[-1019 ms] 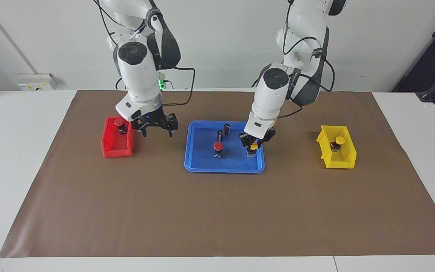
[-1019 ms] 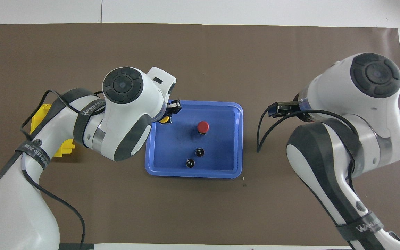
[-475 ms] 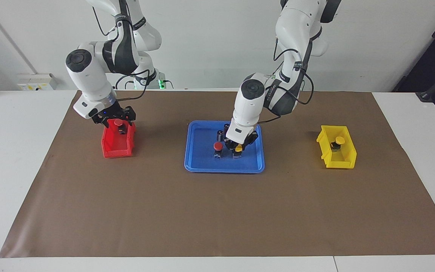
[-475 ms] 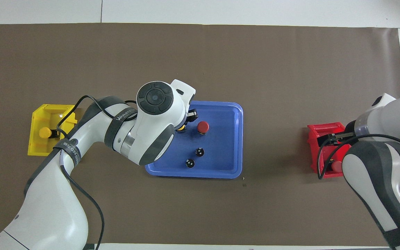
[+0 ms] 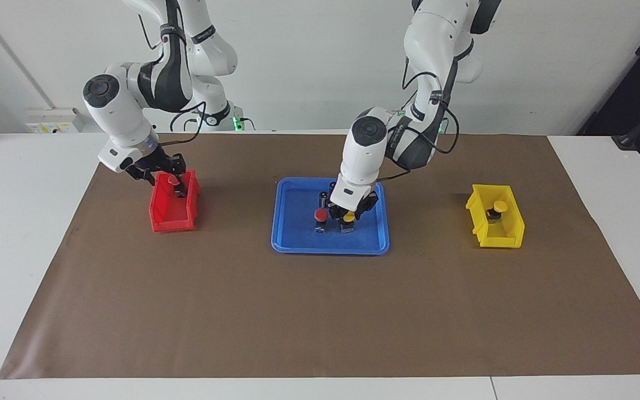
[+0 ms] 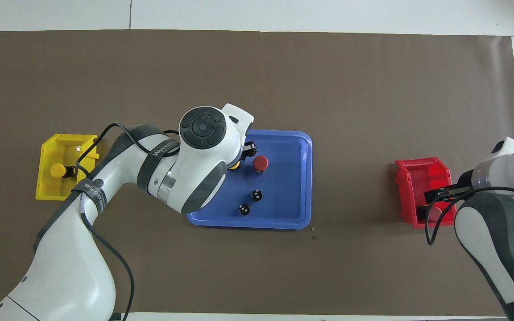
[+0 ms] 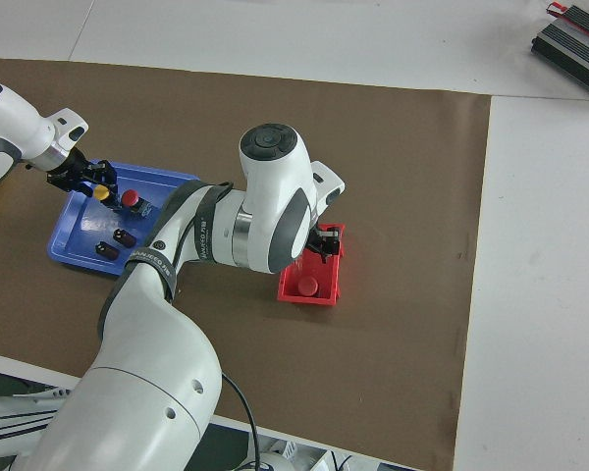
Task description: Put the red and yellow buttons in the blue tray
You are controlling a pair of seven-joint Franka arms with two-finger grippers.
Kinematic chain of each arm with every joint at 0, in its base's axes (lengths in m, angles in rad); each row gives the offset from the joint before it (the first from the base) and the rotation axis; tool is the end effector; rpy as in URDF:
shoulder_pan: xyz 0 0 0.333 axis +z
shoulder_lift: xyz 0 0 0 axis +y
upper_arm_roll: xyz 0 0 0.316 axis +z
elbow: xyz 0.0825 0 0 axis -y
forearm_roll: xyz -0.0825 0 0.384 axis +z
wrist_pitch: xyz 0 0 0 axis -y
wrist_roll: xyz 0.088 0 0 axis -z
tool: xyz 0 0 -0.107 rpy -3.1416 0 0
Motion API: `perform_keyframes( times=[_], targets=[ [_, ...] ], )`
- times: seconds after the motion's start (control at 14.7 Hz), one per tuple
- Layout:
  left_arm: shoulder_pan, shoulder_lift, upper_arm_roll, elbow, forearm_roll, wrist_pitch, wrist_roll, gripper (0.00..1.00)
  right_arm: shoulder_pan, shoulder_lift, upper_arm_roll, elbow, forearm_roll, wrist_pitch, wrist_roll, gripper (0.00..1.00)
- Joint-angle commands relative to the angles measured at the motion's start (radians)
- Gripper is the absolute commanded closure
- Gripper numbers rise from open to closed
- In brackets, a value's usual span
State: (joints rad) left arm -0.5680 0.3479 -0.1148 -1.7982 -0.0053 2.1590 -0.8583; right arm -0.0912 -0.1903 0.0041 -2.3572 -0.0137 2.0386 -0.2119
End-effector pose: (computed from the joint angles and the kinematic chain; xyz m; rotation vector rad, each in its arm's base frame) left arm 0.5010 -0.4009 0.3577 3.0864 0.2871 -0.0301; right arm 0.4571 -0.0407 0.3942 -3.1217 -0.2058 0.2017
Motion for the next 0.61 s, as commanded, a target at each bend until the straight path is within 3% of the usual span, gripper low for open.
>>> perform_keyframes(
  times=[0.0,0.2,0.54],
  targets=[
    [-0.003,-0.020,0.017,0.055,-0.001,-0.097,-0.011,0.33,-0.041,-0.031,0.011,-0.082,0.014,0.073,-0.037,0.27],
    [0.067,-0.067,0.021,0.126,0.002,-0.243,0.004,0.29,-0.039,-0.029,0.011,-0.135,0.015,0.147,-0.032,0.28],
    [0.275,-0.124,0.026,0.129,0.063,-0.304,0.278,0.10,-0.032,-0.035,0.011,-0.155,0.015,0.150,-0.037,0.31]
  ],
)
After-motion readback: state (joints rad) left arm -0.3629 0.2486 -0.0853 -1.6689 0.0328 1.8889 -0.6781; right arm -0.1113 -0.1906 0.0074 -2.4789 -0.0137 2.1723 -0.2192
